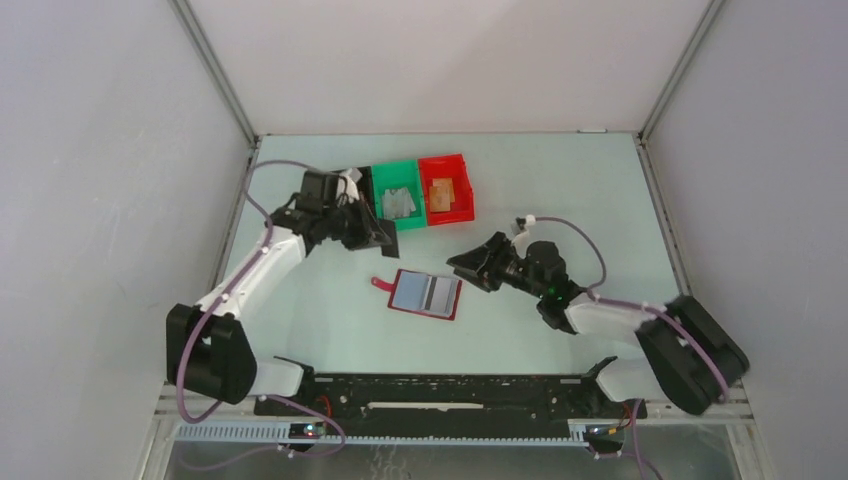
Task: Take the credit cards out of the card holder
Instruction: Place the credit card in the storage box, then remove the credit card from the card holder.
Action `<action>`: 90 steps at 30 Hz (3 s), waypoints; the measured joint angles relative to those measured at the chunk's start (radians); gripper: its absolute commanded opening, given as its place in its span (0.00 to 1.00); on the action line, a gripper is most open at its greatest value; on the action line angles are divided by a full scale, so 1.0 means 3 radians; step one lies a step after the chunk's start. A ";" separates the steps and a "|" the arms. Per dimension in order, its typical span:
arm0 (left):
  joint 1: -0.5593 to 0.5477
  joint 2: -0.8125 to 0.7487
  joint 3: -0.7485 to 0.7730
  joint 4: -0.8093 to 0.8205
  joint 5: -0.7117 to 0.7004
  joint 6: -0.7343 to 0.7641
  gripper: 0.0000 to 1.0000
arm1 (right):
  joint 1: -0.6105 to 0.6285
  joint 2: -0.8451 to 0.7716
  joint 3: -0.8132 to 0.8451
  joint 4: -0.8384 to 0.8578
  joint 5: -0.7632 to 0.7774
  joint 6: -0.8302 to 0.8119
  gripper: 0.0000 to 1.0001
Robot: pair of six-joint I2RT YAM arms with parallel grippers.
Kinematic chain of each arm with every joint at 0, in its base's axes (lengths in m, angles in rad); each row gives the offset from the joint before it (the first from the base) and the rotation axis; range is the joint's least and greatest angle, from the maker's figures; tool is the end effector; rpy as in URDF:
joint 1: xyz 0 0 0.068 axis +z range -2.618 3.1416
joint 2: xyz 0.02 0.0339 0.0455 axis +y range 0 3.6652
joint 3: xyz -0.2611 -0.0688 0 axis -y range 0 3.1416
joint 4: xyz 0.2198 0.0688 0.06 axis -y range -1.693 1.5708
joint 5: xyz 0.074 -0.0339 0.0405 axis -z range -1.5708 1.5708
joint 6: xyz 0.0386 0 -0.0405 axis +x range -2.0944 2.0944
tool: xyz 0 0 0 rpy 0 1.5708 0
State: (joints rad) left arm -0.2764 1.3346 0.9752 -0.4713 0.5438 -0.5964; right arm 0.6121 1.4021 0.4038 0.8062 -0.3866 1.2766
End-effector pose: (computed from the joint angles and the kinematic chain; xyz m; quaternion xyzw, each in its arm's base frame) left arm 0.2427 -0.0896 0.2672 -0.0472 0.9021 -0.3742 0.2099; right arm 0.1990 0.1575 0.1977 0.1315 0.7557 0.5926 0.2459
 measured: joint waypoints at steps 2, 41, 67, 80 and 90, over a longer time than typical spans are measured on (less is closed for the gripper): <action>0.0041 0.0050 0.0360 -0.0390 -0.0510 0.0177 0.00 | -0.0058 -0.0348 0.0000 -0.0444 0.0151 -0.0154 0.60; 0.0131 0.2998 0.3109 -0.1481 -0.3395 0.0778 0.41 | -0.0179 -0.1843 -0.0072 -0.2659 0.0946 -0.0745 0.59; -0.0225 0.0441 0.0565 -0.0128 -0.1025 0.0268 0.43 | 0.0362 -0.0487 0.0285 -0.2237 0.1001 -0.0720 0.41; -0.0738 0.0671 -0.0484 0.1147 0.0042 -0.0521 0.42 | 0.0408 0.0402 0.0692 -0.1802 0.0707 -0.0651 0.34; -0.0743 0.1038 -0.0593 0.1138 -0.0128 -0.0542 0.40 | 0.0388 0.0551 0.0696 -0.1779 0.0649 -0.0627 0.33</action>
State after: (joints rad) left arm -0.4992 1.6459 0.7975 -0.1299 0.5053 -0.7589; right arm 0.7284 1.5673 0.6125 0.2726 -0.1921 1.0885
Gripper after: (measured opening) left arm 0.401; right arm 0.335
